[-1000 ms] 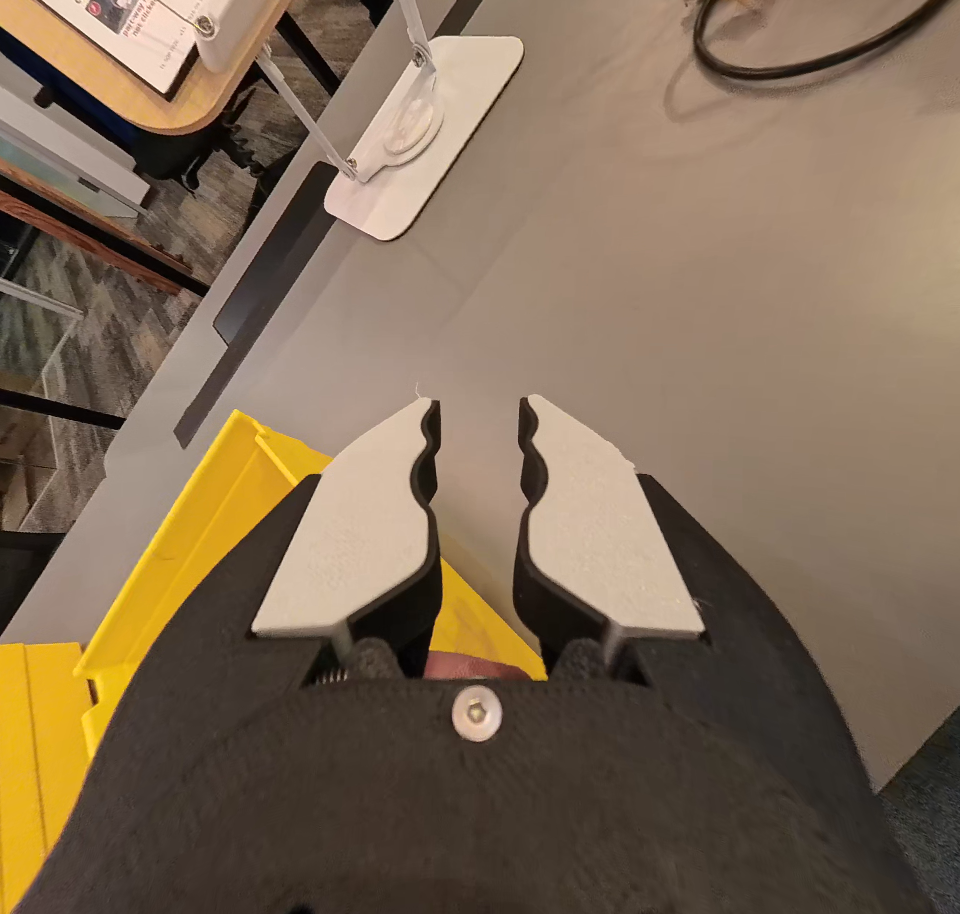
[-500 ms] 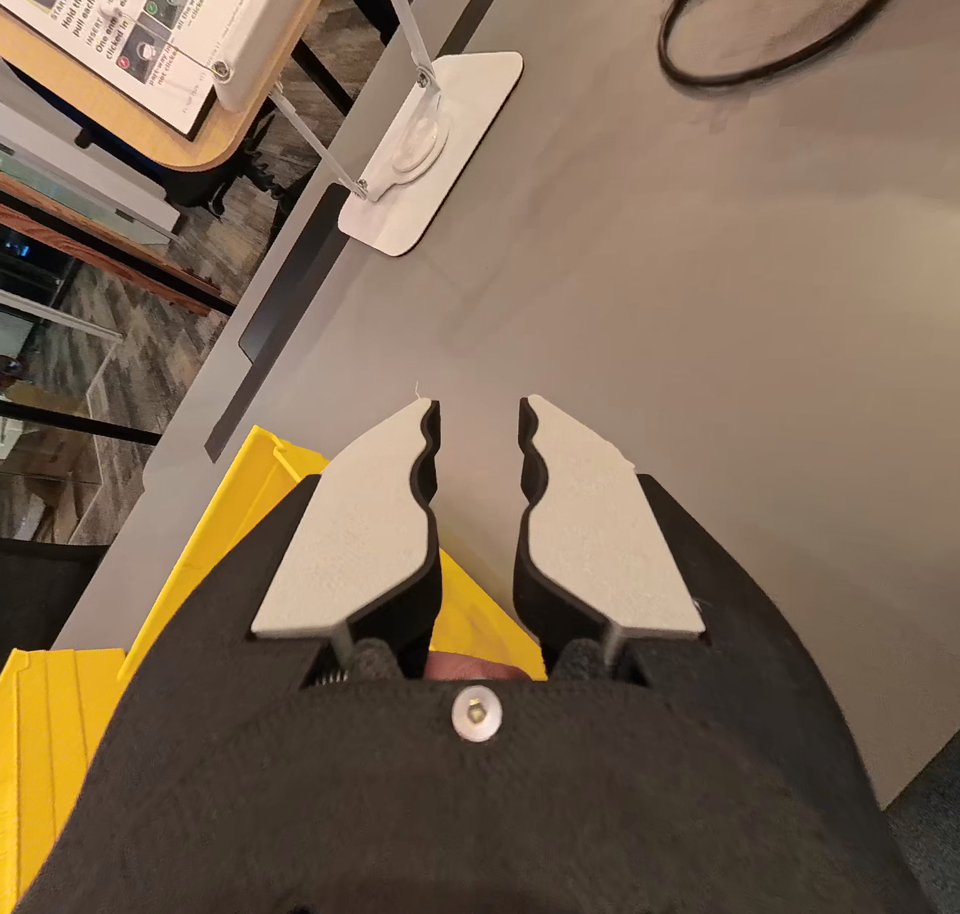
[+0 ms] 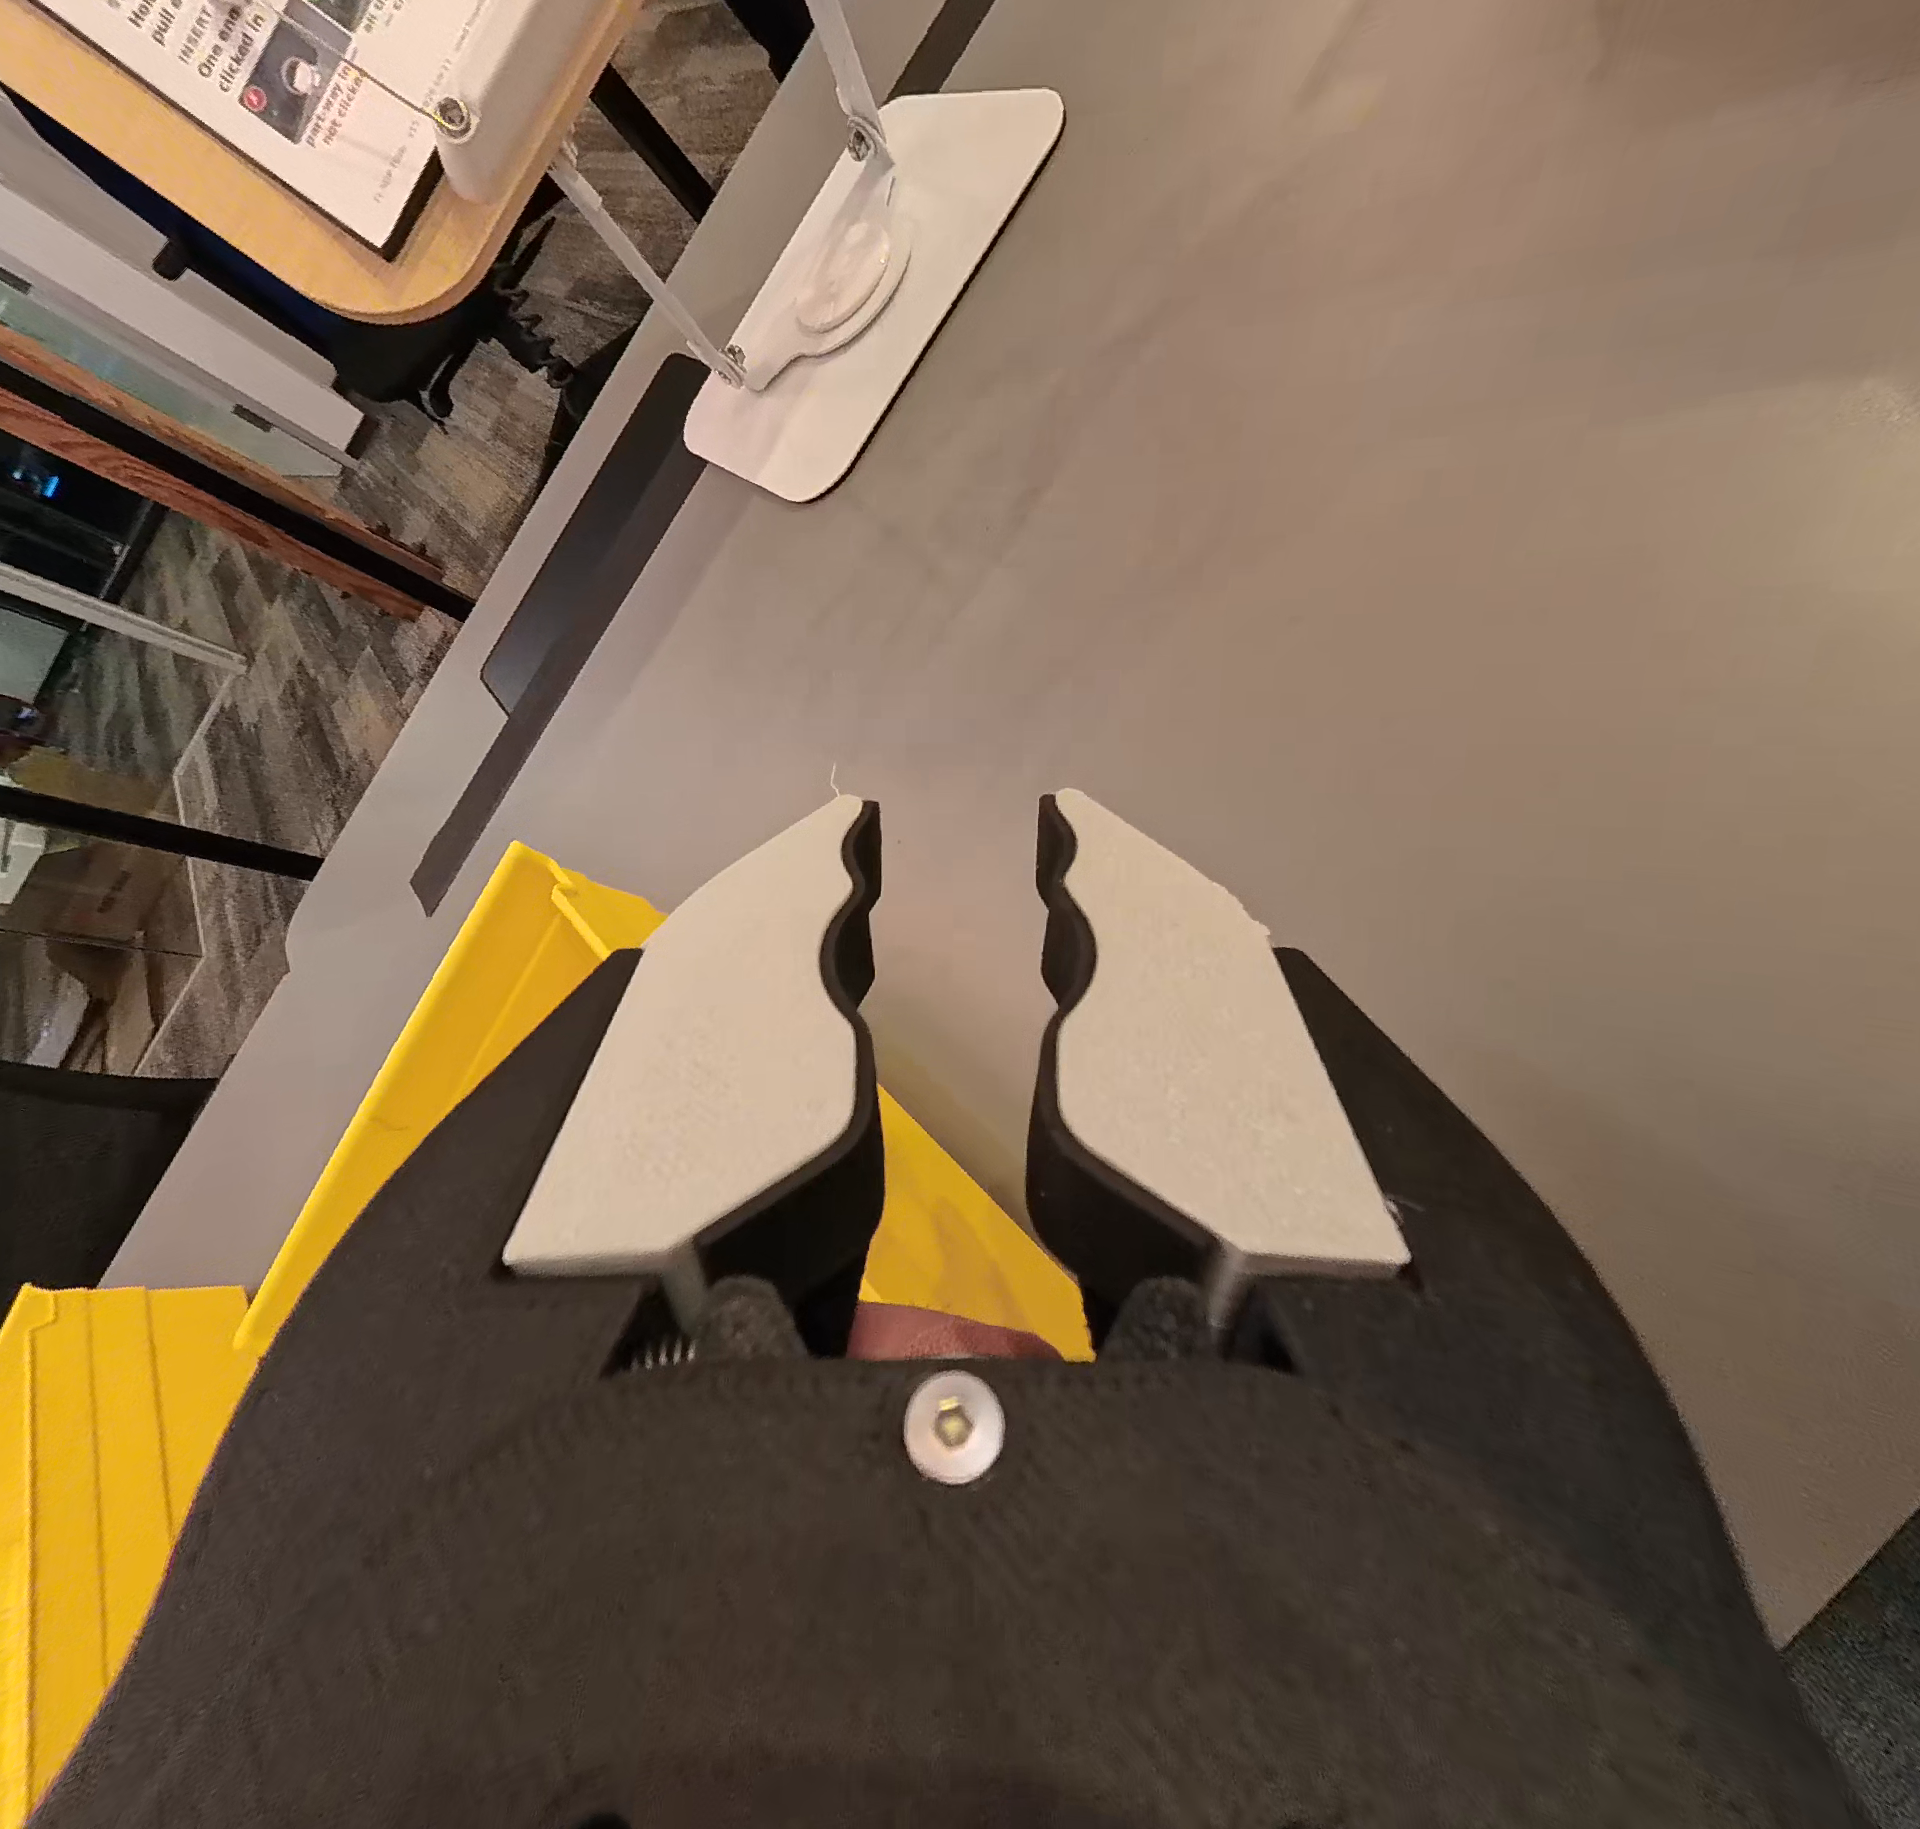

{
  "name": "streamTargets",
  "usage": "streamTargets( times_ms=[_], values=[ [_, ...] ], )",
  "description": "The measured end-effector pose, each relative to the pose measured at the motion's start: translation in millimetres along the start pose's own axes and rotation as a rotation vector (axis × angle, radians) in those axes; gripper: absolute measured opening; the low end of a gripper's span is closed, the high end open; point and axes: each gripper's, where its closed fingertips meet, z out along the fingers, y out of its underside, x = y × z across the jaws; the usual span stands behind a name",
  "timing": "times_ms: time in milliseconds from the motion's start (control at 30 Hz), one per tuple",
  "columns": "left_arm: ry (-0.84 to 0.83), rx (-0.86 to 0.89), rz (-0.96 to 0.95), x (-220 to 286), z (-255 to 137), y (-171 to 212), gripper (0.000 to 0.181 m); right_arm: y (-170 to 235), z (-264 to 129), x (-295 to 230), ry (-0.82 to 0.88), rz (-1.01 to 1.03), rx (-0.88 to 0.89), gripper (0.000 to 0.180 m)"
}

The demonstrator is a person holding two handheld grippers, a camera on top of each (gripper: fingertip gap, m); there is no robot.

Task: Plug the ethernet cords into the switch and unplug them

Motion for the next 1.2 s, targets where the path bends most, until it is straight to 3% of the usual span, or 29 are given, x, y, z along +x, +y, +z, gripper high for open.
streamTargets(
  times_ms=[133, 267, 567, 833, 1033, 1200],
  values=[
    [0.0, -0.004, 0.004, 0.3, 0.5, 1.2, 0.028, 51.6, -30.3, 47.5, 0.173, 0.16, -0.025, 0.001],
    [0.005, -0.01, -0.001, 1.4, 3.4, 2.2, 0.028, 114.7, -45.3, 73.9, 0.318, 0.164, -0.157, 0.001],
    [0.0, -0.016, 0.013, 4.6, 4.7, 0.6, 0.028, 182.5, -56.9, 92.9, 0.536, -0.17, -0.519, 0.003],
    [-0.008, -0.023, 0.028, 3.1, 1.7, 1.9, 0.028, 237.0, -63.9, 103.4, 0.596, -0.391, -1.006, 0.006],
    [-0.028, -0.031, 0.043, -2.1, -4.8, 1.8, 0.029, 241.1, -66.8, 101.3, 0.535, -0.41, -1.168, 0.008],
    [-0.052, -0.019, 0.038, -11.8, -12.0, -2.6, 0.03, 212.3, -72.8, 82.2, 0.417, -0.339, -1.136, 0.045]
  ],
)
